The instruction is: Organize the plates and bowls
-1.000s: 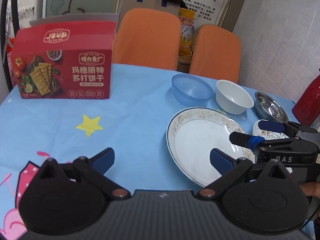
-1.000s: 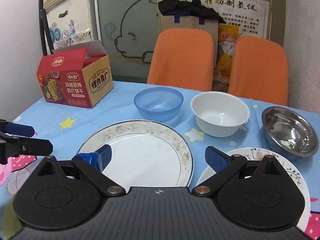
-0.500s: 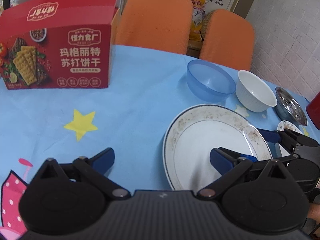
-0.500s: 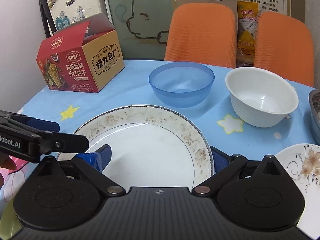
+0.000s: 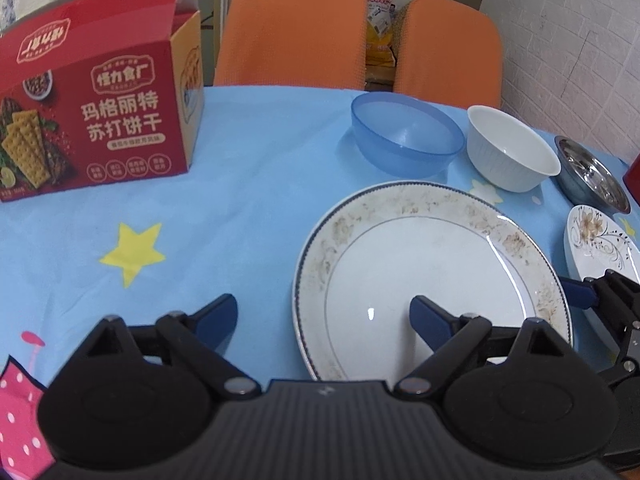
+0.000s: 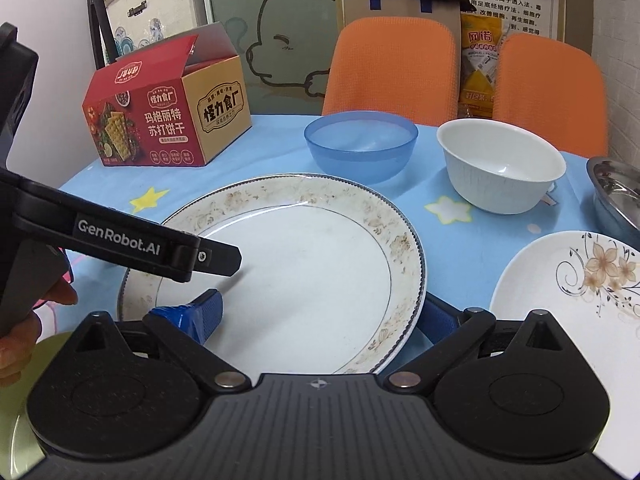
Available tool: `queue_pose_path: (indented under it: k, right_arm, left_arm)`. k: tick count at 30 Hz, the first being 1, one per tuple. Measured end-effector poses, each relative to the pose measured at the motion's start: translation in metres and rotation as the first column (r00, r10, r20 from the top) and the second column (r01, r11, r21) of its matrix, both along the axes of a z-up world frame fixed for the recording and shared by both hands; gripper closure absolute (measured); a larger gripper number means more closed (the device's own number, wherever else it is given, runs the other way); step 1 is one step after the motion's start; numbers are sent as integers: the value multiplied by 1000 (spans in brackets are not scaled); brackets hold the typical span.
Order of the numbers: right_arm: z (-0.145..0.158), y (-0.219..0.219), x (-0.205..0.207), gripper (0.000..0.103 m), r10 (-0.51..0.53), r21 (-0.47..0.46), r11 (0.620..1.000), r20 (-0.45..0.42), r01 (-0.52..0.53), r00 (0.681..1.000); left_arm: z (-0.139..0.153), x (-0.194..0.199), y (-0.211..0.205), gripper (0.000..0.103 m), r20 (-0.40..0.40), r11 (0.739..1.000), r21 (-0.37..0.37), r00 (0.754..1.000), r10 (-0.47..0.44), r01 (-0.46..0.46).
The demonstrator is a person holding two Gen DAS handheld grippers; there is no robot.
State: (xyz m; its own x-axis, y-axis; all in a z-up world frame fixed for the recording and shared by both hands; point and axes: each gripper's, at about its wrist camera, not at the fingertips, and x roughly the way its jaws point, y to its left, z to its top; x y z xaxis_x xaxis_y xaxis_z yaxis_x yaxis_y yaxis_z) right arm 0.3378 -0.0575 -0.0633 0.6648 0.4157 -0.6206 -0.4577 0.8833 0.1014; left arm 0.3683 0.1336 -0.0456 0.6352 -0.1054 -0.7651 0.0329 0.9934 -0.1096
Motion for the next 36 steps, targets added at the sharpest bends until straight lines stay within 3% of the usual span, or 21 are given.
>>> queue_pose_path:
  k: [2,23,24,26,31,36]
  right_arm:
    - [-4,8,0,14,4,-49,999,24,-3,1000]
    - [-5,9,0,12,2,-35,999,34,-1,999]
    - [-5,10,1,12,-4,-37,999,30,6,1000]
    - [-3,14,4,11,-17,-43,999,9,18,1000]
    - [3,15,10,12,-61,-29,998,-44,59,997]
    - [18,13,1,12,-84,-15,996,5,84,996]
  left_arm:
    - [-1,-1,-5,14,7,999,41,1000,-7,7]
    - [-5,8,-15,8,24,999,49,1000,-2,1]
    - [-5,8,-18,9,23,999,48,1000,-12,11]
    - [-1,8,-28,23,26,998,36,998,-57,56]
    - [4,17,-31,23,-21,1000,20,1000,-14,14]
    - [23,10,-34,23,30,1000,20,999,-24,24]
